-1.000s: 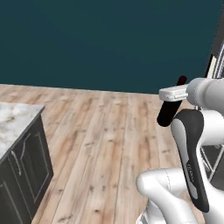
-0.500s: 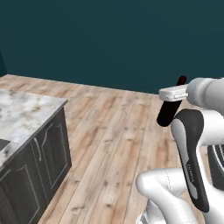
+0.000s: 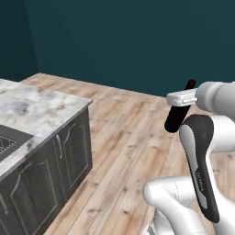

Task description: Move the drinks to the dining counter.

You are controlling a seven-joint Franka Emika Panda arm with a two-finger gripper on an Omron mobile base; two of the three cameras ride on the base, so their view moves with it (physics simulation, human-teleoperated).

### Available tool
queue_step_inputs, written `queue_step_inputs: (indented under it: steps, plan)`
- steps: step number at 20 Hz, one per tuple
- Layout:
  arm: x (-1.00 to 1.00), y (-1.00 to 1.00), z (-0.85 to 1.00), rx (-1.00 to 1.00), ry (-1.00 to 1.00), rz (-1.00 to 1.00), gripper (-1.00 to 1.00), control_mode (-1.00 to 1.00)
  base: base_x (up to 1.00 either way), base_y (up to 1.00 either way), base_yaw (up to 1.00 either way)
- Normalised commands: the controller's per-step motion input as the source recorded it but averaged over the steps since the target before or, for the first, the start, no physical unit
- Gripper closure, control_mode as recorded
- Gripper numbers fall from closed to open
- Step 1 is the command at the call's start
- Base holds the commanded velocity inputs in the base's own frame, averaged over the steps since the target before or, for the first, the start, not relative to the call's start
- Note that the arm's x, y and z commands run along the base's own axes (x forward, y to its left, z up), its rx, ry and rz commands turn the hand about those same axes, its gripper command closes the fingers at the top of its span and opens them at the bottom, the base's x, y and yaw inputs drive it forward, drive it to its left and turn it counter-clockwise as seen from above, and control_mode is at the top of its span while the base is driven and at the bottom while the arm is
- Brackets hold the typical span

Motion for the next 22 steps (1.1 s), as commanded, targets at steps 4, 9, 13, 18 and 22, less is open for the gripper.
queue_step_inputs:
  steps: [4,9,13,18,22]
  plan:
    - [0.0,0.0,0.0,0.0,0.0,0.0,1.0,1.0,0.0,0.19,0.3]
    - [0.0,0.0,0.0,0.0,0.0,0.0,1.0,1.0,0.0,0.2,0.3]
    - [0.0,0.0,0.0,0.0,0.0,0.0,1.0,1.0,0.0,0.18,0.3]
    - [0.0,0.0,0.0,0.0,0.0,0.0,1.0,1.0,0.0,0.16,0.3]
    - [0.0,0.0,0.0,0.0,0.0,0.0,1.0,1.0,0.0,0.17,0.29]
